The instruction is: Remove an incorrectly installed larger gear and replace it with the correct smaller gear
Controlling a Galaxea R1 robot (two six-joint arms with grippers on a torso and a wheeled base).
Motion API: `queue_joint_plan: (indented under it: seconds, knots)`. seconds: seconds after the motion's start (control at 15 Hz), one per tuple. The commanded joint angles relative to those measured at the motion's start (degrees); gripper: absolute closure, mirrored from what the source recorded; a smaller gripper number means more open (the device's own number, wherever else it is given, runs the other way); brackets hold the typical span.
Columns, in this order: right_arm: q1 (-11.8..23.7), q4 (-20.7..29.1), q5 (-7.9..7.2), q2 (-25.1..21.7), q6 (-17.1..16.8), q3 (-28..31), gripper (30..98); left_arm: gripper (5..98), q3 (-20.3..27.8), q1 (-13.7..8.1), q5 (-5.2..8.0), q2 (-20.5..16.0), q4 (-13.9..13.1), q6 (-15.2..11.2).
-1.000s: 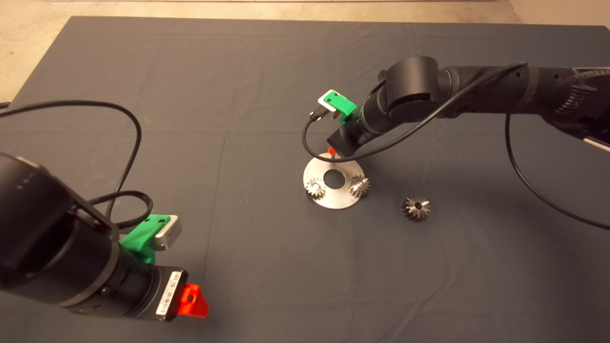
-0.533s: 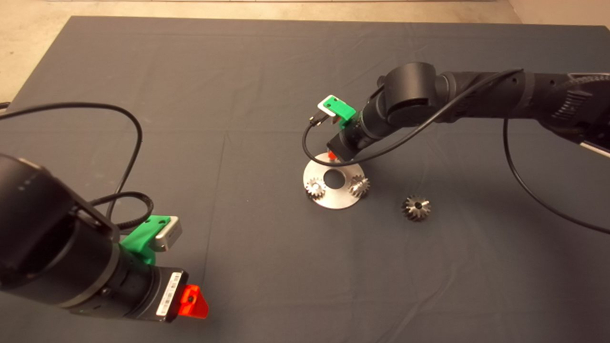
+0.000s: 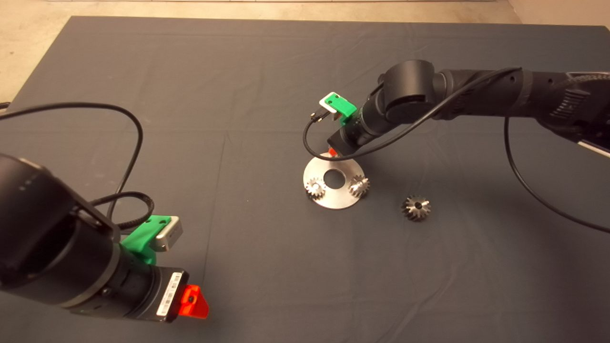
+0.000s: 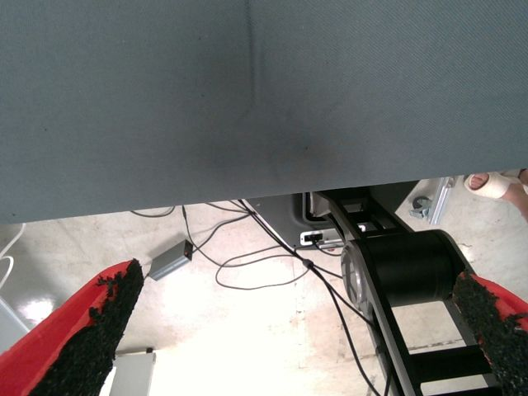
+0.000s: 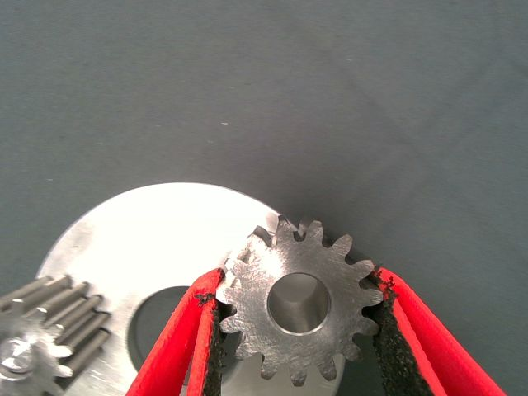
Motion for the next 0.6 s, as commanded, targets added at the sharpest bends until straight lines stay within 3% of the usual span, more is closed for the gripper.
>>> queue_joint_plan:
  seconds: [0.0,0.53]
  knots:
    - [1.0,0.8,0.92,0.8,0.0,-0.4,89.1,6.1,0.8,-0.3,0.32,-0.1,-1.0,0.0]
    - [0.9,0.8,1.27,1.0,-0.1,-0.9,89.0,6.1,0.8,-0.3,0.28,0.0,-1.0,0.0]
